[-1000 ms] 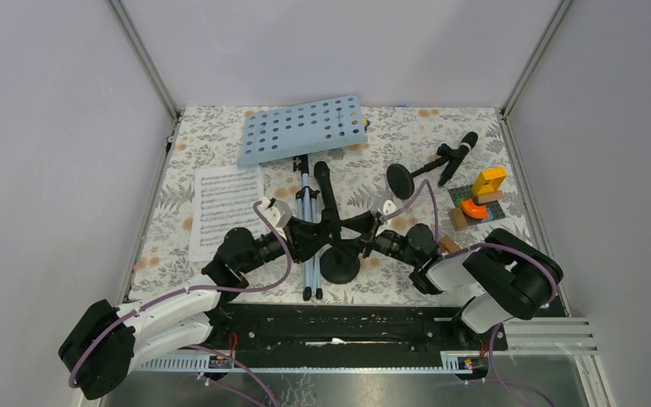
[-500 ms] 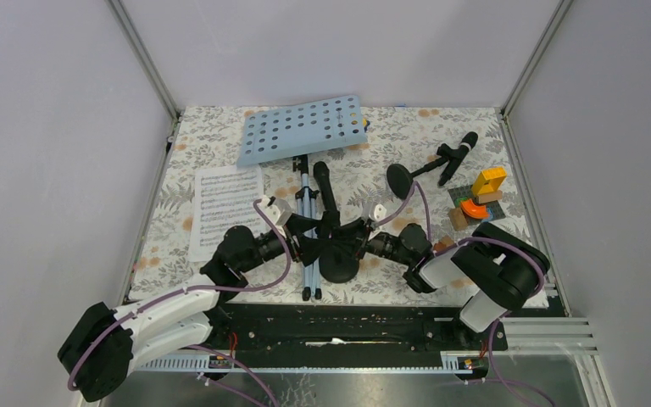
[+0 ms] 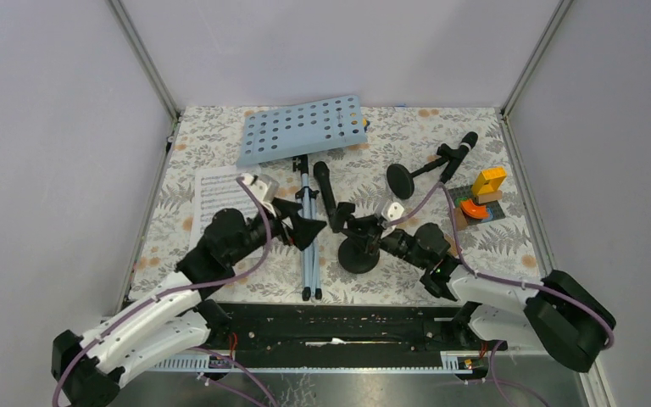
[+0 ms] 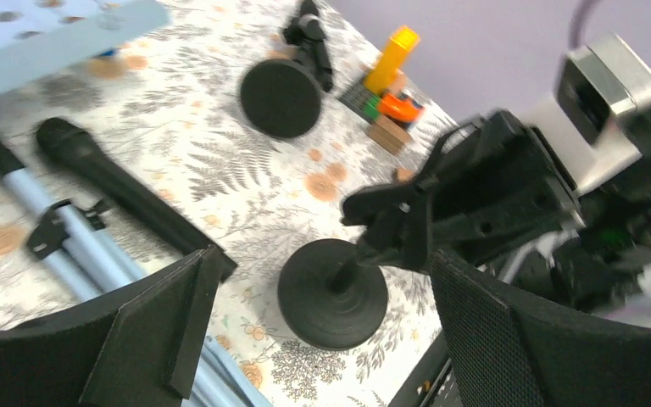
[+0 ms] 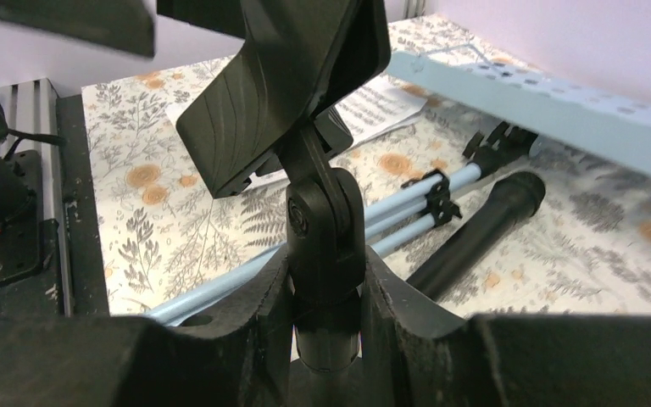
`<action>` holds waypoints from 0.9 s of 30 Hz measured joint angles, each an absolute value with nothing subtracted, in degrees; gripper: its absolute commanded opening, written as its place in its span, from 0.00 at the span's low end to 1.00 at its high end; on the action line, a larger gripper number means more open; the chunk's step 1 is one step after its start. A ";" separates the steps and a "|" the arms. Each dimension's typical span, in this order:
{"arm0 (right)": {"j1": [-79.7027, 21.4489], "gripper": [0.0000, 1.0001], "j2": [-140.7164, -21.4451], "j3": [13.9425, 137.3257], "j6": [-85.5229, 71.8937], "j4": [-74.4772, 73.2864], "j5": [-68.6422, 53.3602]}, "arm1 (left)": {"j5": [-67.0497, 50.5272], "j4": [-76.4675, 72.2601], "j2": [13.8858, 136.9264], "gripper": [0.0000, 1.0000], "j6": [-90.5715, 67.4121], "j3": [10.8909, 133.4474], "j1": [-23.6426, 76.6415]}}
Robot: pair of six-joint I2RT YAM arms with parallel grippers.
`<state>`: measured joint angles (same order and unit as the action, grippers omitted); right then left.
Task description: Pack up the instrument practice props
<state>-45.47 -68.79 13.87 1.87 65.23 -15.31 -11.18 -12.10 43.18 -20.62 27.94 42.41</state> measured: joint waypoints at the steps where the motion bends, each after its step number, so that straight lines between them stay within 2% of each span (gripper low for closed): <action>1: -45.47 0.01 -66.39 15.64 2.76 60.40 -15.46 | -8.91 -8.19 42.76 0.99 -21.34 30.68 42.41; 5: -45.47 0.00 -63.24 23.90 4.60 47.29 -16.16 | 2.17 7.99 39.33 0.99 -24.38 41.36 42.41; 10: -45.50 0.00 -67.02 31.20 1.93 44.01 -16.69 | 14.15 19.27 28.77 0.99 -27.40 44.01 42.41; 16: -46.94 0.00 -83.53 42.11 -4.47 48.31 -17.19 | 26.39 27.64 14.74 0.99 -30.13 43.90 42.39; 27: -50.35 0.00 -113.86 65.56 -11.16 61.19 -17.67 | 30.76 38.54 15.44 0.99 -30.26 43.90 42.39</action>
